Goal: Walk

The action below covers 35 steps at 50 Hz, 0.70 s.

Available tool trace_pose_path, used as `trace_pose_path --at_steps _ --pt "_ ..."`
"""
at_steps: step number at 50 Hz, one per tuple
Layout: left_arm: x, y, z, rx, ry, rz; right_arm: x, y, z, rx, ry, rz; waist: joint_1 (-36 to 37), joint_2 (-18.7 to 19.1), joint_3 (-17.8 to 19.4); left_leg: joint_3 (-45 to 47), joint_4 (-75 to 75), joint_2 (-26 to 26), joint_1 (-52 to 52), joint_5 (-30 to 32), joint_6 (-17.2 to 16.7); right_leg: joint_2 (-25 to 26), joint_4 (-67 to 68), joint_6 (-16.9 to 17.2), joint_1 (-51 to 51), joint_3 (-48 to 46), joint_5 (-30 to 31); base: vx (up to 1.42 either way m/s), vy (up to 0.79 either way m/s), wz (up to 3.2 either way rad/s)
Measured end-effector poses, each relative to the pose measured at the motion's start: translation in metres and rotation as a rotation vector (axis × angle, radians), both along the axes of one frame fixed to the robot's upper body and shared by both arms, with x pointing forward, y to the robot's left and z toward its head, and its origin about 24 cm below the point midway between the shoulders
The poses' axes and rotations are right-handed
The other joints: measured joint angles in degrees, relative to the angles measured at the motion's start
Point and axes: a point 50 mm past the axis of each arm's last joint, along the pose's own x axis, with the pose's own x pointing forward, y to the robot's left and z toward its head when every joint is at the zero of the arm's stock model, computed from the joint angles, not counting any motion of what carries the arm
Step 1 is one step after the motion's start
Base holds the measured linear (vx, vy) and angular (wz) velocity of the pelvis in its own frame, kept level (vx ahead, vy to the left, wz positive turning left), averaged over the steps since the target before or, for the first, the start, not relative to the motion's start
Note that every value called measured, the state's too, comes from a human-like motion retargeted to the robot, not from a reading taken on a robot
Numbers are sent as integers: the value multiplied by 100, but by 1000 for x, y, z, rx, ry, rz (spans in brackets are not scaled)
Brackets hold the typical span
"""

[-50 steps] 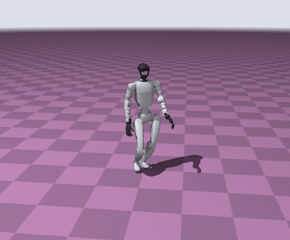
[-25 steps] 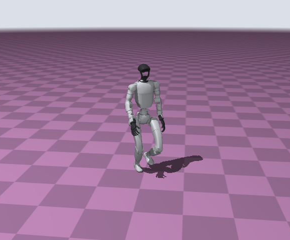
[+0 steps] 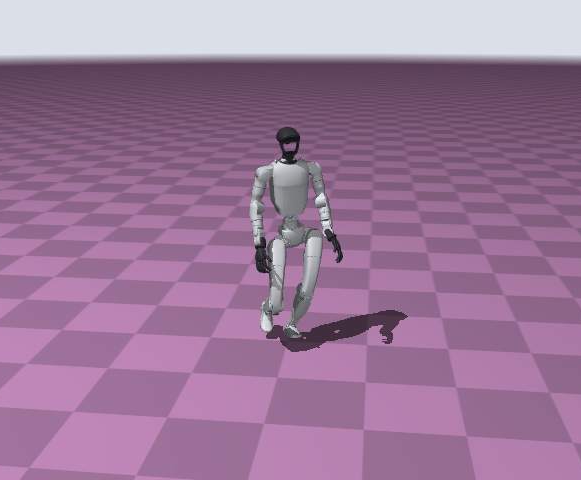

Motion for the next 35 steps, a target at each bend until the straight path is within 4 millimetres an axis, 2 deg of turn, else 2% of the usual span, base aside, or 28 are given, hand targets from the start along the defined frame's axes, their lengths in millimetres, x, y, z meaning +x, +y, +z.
trace_pose_path --at_steps 3,7,10,12,15,16,18,20,22,25,28,30,33,35 --pt "42 -1 27 -31 -162 36 -11 -9 -1 -13 18 -50 -159 196 27 -113 -310 166 486 -134 -62 194 -905 -40 -646 -159 -405 0 0 0" --pt "81 -4 63 -71 -340 47 -25 -18 -3 -32 42 -127 -187 429 -73 -193 -767 474 945 -196 -129 895 -2904 252 -1252 -160 -399 0 -1 -5" --pt "94 -8 76 -83 -406 31 -34 -21 -5 -42 58 -163 -94 554 -238 -235 -758 679 1032 -318 -177 1432 -4063 395 -1457 -15 -258 -1 -3 -13" --pt "90 -11 72 -94 -388 21 -40 -21 -6 -40 72 -172 -73 570 -233 -306 -266 705 1102 -506 -216 1561 -3854 340 -1444 36 -179 0 0 0" --pt "67 -14 49 -109 -280 17 -47 -19 -9 -37 89 -180 -8 777 -94 -348 1092 1028 1153 -766 -412 1908 -3157 103 -1184 -110 -65 0 -3 -24" --pt "54 -14 38 -106 -225 13 -46 -19 -8 -41 84 -178 71 1003 -25 -341 1717 1374 1122 -727 -580 2179 -3072 -41 -1009 -296 -56 1 -5 -62" --pt "27 -14 16 -89 -107 -3 -38 -18 -7 -47 59 -168 234 1401 82 -320 2950 2041 990 -355 -943 2677 -2991 -337 -688 -617 -132 2 -5 -66" --pt "-4 -16 -4 -65 22 -33 -25 -18 -2 -59 14 -147 391 1647 131 -276 4045 2565 600 358 -1183 3007 -3085 -576 -414 -795 -255 -2 -5 -34" --pt "-33 -16 -19 -37 136 -65 -6 -18 5 -75 -53 -118 543 1695 122 -218 4794 2891 38 701 -1118 3154 -3286 -670 -165 -801 -373 0 0 0" --pt "-72 -12 -34 2 270 -103 27 -19 20 -101 -178 -83 799 1646 89 -161 5228 3123 -853 510 -806 3274 -3762 -636 318 -684 -492 0 0 0" --pt "-105 -7 -42 14 355 -107 60 -20 40 -117 -315 -73 1029 1553 102 -87 4596 3059 -1521 116 -599 3291 -4241 -501 926 -538 -550 0 0 0" --pt "-126 -5 -45 4 403 -82 80 -19 54 -113 -405 -75 1117 1473 108 -27 3705 2893 -1810 -76 -580 3233 -4545 -409 1337 -457 -580 0 0 0" --pt "-149 -3 -48 -14 450 -31 102 -15 73 -91 -509 -74 1107 1258 19 0 1788 2346 -2058 -79 -742 2939 -4938 -290 1810 -407 -617 2 1 17" --pt "-156 -2 -48 -24 457 4 110 -13 79 -76 -542 -72 1024 1078 -81 -10 663 1939 -2127 50 -812 2672 -4977 -235 1941 -400 -706 -1 2 44"
